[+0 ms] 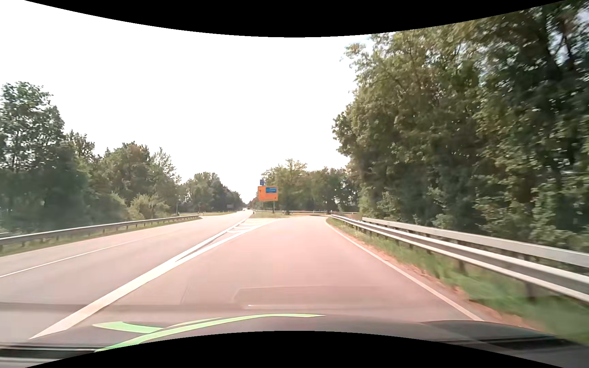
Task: Follow the waypoints while adhering to traffic rules and regulations
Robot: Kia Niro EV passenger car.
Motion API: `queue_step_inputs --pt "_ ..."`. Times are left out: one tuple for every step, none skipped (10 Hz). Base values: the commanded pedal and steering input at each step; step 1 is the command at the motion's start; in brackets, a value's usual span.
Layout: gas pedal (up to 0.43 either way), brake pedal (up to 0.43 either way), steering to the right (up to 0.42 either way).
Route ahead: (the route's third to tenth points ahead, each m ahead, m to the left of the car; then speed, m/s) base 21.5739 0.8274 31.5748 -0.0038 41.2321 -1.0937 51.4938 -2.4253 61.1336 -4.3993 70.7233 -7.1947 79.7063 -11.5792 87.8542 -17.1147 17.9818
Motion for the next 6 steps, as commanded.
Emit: queue_step_inputs --pt "0.000 0.067 0.009" --pt "0.000 0.067 0.009" --pt "0.000 0.067 0.010" --pt "0.000 0.067 0.010" --pt "0.000 0.067 0.012" --pt "0.000 0.049 0.013"
